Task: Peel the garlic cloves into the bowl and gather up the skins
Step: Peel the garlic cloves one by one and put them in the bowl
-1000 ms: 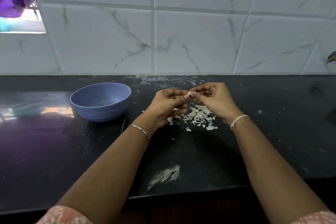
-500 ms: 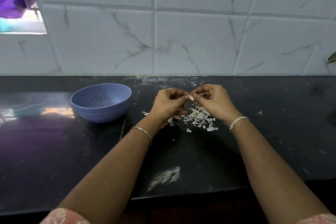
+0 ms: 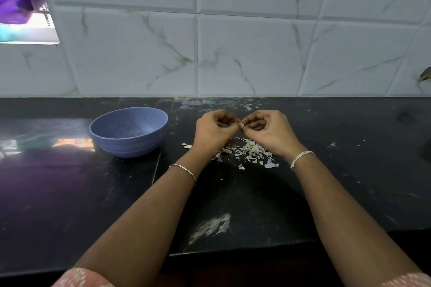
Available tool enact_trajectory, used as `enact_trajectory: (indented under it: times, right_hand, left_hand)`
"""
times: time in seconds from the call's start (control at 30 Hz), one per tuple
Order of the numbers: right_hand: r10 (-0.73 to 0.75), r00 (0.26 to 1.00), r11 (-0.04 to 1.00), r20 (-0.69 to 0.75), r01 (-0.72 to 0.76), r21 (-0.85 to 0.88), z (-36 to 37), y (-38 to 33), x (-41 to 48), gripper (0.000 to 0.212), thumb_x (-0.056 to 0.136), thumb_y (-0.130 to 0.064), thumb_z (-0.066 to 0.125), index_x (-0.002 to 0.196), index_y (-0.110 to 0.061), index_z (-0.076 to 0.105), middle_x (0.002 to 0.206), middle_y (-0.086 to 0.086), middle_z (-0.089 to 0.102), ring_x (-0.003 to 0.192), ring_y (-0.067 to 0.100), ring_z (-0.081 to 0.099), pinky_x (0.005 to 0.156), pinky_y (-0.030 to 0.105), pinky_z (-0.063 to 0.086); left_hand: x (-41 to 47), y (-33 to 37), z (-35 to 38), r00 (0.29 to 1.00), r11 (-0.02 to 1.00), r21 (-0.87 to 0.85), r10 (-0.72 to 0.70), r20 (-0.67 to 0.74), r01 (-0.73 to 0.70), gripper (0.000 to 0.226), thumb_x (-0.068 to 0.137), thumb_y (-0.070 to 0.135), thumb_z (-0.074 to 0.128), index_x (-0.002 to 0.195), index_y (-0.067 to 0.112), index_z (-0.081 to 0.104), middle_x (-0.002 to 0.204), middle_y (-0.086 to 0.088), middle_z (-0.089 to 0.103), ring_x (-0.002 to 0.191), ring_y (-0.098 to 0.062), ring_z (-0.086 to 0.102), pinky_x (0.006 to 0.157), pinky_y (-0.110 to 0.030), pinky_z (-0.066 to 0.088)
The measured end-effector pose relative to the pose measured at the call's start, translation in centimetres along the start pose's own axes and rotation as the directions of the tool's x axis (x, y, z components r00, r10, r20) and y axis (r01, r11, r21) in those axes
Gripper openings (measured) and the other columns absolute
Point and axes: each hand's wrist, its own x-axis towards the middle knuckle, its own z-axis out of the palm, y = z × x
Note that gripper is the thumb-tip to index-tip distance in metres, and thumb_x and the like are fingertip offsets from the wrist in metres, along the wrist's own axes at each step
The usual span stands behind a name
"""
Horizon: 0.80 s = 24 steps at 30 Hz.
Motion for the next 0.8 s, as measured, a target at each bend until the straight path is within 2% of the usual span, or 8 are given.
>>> enact_trajectory:
  times: [0.1, 0.17, 0.27, 0.37, 0.47, 0.63, 0.8]
  right_hand:
    - [0.002, 1.0, 1.0, 0.003, -0.002, 0.025, 0.07, -0.17, -0.06, 0.008, 0.078, -0.011, 0.077, 0.083, -0.015, 0.073, 0.074, 0.0, 0.072, 0.064, 0.002, 0.063, 0.063, 0.012, 0.05]
    - [0.008, 1.0, 0.999, -0.001, -0.008, 0.037, 0.07, -0.23, -0.08, 0.009, 0.078, -0.009, 0.076, 0.083, -0.016, 0.073, 0.074, 0.0, 0.072, 0.063, 0.001, 0.062, 0.063, 0.013, 0.051]
    - [0.037, 0.999, 0.997, -0.006, -0.037, 0.063, 0.16, -0.23, -0.12, 0.011, 0.077, -0.007, 0.075, 0.083, -0.017, 0.073, 0.074, 0.003, 0.072, 0.065, 0.005, 0.065, 0.068, 0.021, 0.056]
    - [0.073, 0.997, 0.991, 0.001, -0.072, 0.113, 0.29, -0.15, -0.12, 0.012, 0.077, -0.006, 0.074, 0.081, -0.017, 0.073, 0.073, 0.004, 0.073, 0.07, 0.012, 0.069, 0.072, 0.028, 0.058]
    - [0.125, 0.992, 0.966, 0.025, -0.127, 0.224, 0.43, -0.25, -0.2, 0.015, 0.079, -0.001, 0.072, 0.079, -0.016, 0.072, 0.073, 0.006, 0.073, 0.07, 0.015, 0.069, 0.072, 0.029, 0.059]
    - [0.191, 0.979, 0.909, 0.069, -0.203, 0.364, 0.57, -0.88, -0.42, 0.009, 0.083, 0.006, 0.067, 0.082, -0.003, 0.069, 0.071, 0.008, 0.068, 0.061, 0.011, 0.066, 0.06, 0.018, 0.055]
    - [0.243, 0.963, 0.791, 0.12, -0.268, 0.55, 0.3, -0.71, -0.22, 0.007, 0.08, 0.008, 0.071, 0.081, 0.002, 0.068, 0.078, 0.011, 0.071, 0.069, 0.017, 0.07, 0.07, 0.024, 0.06]
  left_hand:
    - [-0.09, 0.03, 0.14, 0.996, 0.991, 0.105, 0.092, -0.018, -0.089, 0.015, 0.078, 0.006, 0.072, 0.076, 0.02, 0.07, 0.07, 0.006, 0.067, 0.062, -0.019, 0.067, 0.063, -0.04, 0.06]
    - [-0.17, 0.0, 0.17, 0.988, 0.975, 0.166, 0.152, -0.006, -0.149, 0.017, 0.077, 0.008, 0.073, 0.075, 0.024, 0.068, 0.075, 0.007, 0.068, 0.065, -0.019, 0.067, 0.066, -0.04, 0.059]
    - [-0.19, -0.18, 0.13, 0.969, 0.938, 0.246, 0.248, 0.013, -0.244, 0.009, 0.078, 0.01, 0.072, 0.083, 0.018, 0.071, 0.08, 0.005, 0.067, 0.067, -0.013, 0.062, 0.07, -0.039, 0.056]
    - [-0.17, -0.33, 0.18, 0.948, 0.901, 0.302, 0.315, 0.037, -0.312, 0.01, 0.081, 0.011, 0.07, 0.089, 0.017, 0.072, 0.087, 0.002, 0.065, 0.074, -0.015, 0.062, 0.073, -0.04, 0.055]
    - [-0.12, -0.46, 0.31, 0.947, 0.896, 0.313, 0.317, 0.052, -0.317, 0.012, 0.083, 0.012, 0.068, 0.091, 0.019, 0.073, 0.091, 0.003, 0.061, 0.077, -0.017, 0.063, 0.074, -0.042, 0.055]
    - [-0.15, -0.44, 0.27, 0.952, 0.897, 0.325, 0.302, 0.047, -0.301, 0.013, 0.082, 0.012, 0.067, 0.09, 0.02, 0.074, 0.092, 0.005, 0.061, 0.076, -0.015, 0.062, 0.075, -0.041, 0.055]
    - [-0.17, -0.35, 0.07, 0.964, 0.927, 0.274, 0.267, -0.002, -0.257, 0.009, 0.081, 0.016, 0.069, 0.087, 0.024, 0.07, 0.083, 0.013, 0.067, 0.07, -0.009, 0.063, 0.07, -0.037, 0.056]
